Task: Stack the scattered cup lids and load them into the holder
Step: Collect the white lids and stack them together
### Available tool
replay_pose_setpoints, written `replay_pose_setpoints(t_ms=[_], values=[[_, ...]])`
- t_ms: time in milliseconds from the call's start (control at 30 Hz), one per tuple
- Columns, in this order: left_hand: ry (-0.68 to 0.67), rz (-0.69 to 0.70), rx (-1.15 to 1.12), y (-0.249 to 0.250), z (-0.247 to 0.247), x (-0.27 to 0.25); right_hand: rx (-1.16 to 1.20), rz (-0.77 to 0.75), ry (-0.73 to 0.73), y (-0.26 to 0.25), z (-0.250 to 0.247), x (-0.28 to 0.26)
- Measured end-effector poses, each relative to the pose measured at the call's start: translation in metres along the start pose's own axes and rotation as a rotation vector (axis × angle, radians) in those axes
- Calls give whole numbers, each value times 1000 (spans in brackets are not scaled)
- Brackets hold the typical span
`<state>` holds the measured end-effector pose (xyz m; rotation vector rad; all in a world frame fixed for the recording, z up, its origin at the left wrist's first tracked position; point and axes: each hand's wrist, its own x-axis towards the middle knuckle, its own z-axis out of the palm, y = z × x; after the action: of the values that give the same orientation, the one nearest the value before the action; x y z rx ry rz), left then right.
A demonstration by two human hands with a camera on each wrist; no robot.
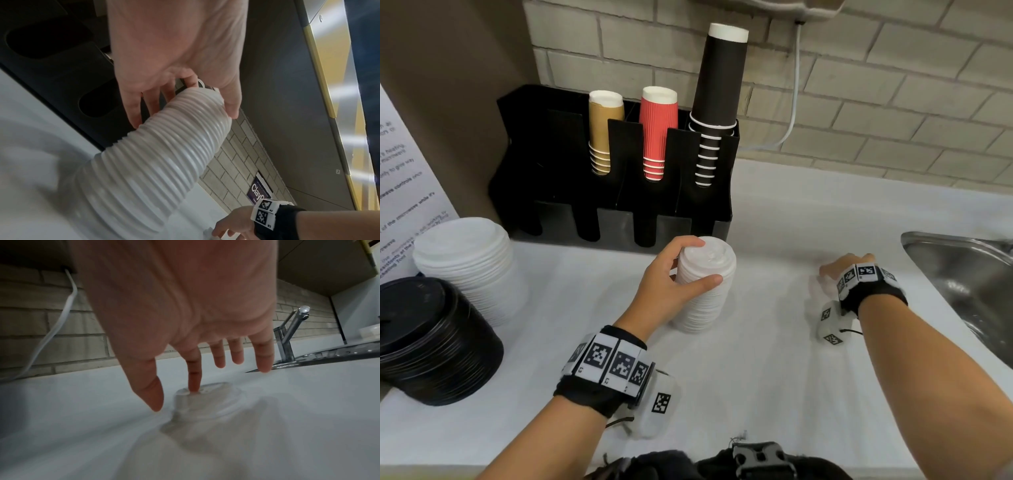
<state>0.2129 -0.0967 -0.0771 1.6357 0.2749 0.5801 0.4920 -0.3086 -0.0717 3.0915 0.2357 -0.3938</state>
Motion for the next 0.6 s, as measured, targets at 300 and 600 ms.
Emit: replay_pose_setpoints(t_ms=[300, 600], values=[[6, 12, 24, -1, -1, 0, 270, 1, 48, -13, -10, -15], [35, -4, 74, 4, 0, -2, 1113, -778, -84, -92, -30, -135]])
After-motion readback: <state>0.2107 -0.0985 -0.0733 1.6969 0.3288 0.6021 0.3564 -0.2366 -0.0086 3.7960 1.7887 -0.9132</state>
